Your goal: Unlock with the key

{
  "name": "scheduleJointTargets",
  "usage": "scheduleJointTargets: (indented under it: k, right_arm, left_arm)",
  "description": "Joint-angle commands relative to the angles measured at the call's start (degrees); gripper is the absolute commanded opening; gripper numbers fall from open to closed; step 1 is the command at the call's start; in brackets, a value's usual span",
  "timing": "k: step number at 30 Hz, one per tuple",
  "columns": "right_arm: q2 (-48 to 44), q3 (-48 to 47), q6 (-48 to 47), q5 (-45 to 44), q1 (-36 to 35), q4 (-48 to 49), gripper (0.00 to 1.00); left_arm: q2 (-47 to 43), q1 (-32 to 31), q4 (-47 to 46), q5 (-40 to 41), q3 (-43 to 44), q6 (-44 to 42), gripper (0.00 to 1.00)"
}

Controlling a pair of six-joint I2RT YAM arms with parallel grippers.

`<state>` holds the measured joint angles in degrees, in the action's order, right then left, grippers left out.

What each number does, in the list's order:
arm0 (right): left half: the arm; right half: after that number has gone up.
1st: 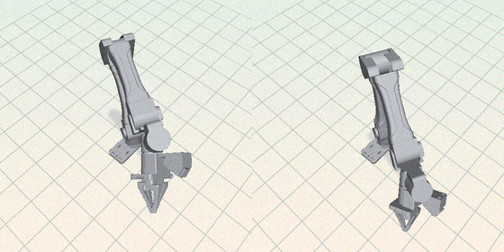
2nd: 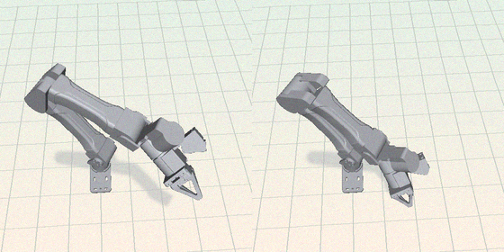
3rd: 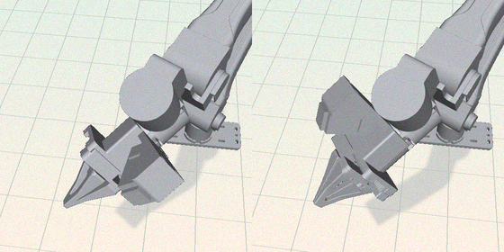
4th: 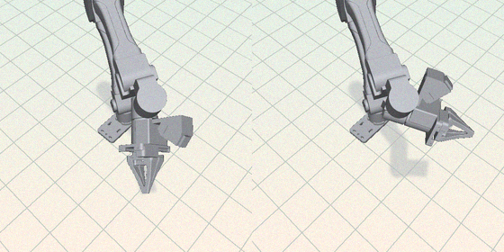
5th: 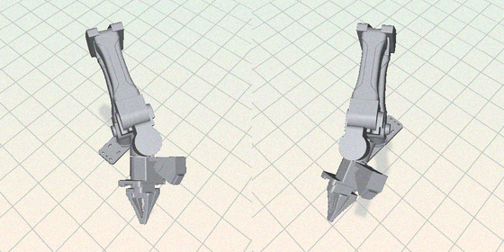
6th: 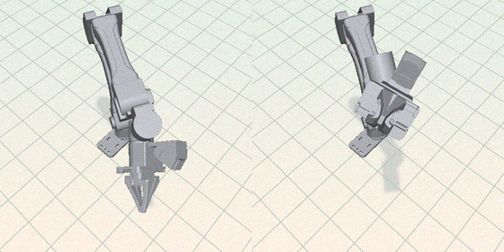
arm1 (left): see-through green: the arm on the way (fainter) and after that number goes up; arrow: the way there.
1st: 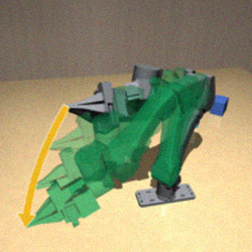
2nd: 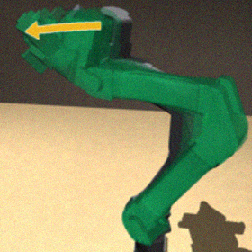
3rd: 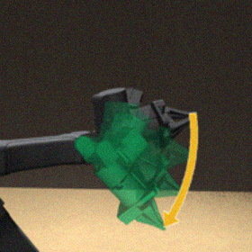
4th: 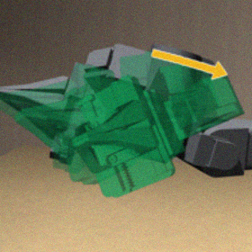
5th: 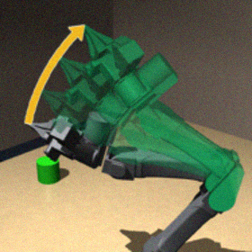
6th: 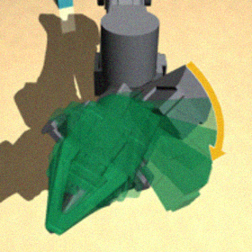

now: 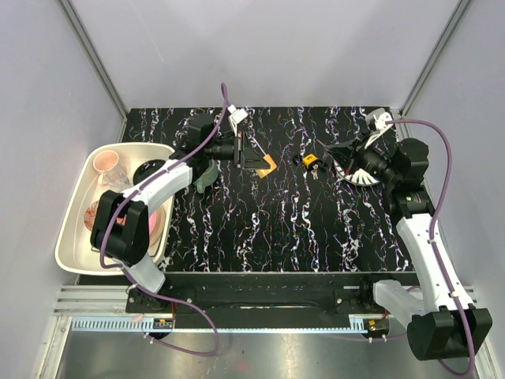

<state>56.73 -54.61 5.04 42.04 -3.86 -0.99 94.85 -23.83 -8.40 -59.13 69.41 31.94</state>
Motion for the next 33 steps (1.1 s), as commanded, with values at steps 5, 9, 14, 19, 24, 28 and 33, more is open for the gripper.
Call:
scheduleJointTargets:
  k: [5,9,14,19,24,28,33]
  right_arm:
    - [-2.9,7.1,2.2,-0.6,0.1,11.7,0.00]
    - [-2.2,8.7,5.3,2.4,0.2,15.4,0.00]
    - [-1.6,10.6,8.2,5.2,0.1,17.8,0.00]
    - [-0.6,10.3,9.3,2.1,-0.3,16.3,0.00]
    - [0.7,9.4,9.6,-0.6,-0.6,14.3,0.00]
    - [1.2,9.4,10.2,-0.9,-0.9,13.9,0.00]
    - [2.6,8.6,9.0,-3.2,-2.0,11.2,0.00]
  left_arm:
    - [2.0,2.2,-40.6,-11.3,-0.9,30.3,0.00]
    - [10.1,2.7,-84.3,-11.3,-0.9,66.5,0.00]
    - [12.9,3.1,-84.3,-9.4,-1.7,65.5,0.00]
    - [6.0,3.1,-58.4,-5.0,-6.1,46.1,0.00]
    - [-0.1,2.9,-20.4,2.6,-3.3,21.7,0.00]
    - [1.6,3.1,-24.4,1.7,-4.5,26.8,0.00]
    - [2.2,3.1,-17.1,4.2,-3.1,22.6,0.00]
